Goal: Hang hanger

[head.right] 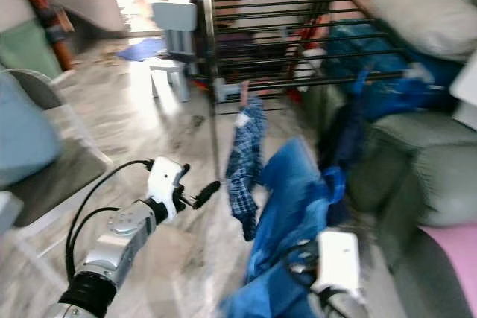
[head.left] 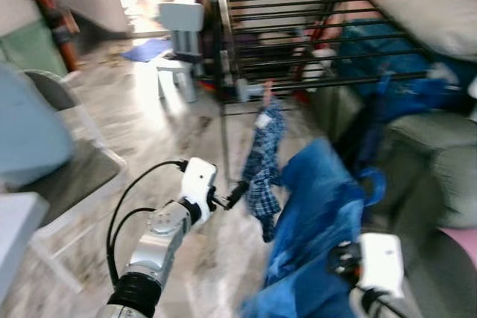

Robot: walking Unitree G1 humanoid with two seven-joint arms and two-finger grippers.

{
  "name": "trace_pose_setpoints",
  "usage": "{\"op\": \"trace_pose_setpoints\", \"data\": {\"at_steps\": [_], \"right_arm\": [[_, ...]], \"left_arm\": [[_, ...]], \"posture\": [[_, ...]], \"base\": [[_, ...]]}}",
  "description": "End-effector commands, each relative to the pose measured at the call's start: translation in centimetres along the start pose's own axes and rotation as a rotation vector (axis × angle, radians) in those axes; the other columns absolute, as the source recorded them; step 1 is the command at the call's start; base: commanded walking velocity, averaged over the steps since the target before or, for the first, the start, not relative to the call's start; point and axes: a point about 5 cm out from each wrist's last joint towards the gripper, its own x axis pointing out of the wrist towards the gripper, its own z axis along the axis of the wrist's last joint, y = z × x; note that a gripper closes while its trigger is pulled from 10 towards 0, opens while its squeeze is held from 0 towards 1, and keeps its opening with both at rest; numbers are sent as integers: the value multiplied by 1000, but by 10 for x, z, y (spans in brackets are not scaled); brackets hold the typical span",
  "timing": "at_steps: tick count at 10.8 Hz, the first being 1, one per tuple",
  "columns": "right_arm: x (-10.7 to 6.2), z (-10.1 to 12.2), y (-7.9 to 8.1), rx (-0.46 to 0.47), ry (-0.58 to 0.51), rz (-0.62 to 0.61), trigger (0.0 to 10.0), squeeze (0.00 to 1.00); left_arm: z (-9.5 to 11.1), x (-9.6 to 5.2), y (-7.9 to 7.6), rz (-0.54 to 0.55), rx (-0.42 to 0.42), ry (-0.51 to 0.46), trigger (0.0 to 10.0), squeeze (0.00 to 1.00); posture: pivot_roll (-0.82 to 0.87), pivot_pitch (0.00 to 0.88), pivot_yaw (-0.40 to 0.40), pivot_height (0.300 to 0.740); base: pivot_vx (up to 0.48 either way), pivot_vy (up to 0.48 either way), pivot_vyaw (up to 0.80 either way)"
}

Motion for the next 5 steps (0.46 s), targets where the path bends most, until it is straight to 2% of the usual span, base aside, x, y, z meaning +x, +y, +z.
{"op": "trace_pose_setpoints", "data": {"at_steps": [1, 3, 4, 5], "right_arm": [[1, 7, -4, -5, -41, -28, 10000, 0], [2, 8, -3, -2, -40, -16, 10000, 0], [3, 10, -1, -32, -39, 22, 10000, 0], [4, 13, 0, -112, -40, 49, 10000, 0]], "left_arm": [[9, 4, 2, -6, 8, -24, 10000, 0], [8, 5, 1, -8, 1, -25, 10000, 0], [8, 6, 1, -7, 1, -25, 10000, 0], [8, 6, 0, -7, -1, -24, 10000, 0]], "posture": [[-73, 0, 32, 740], [-76, 0, 31, 740], [-79, 0, 35, 740], [-84, 0, 43, 740]], "base": [[454, 0, 0], [454, 0, 0], [454, 0, 0], [454, 0, 0]]}}
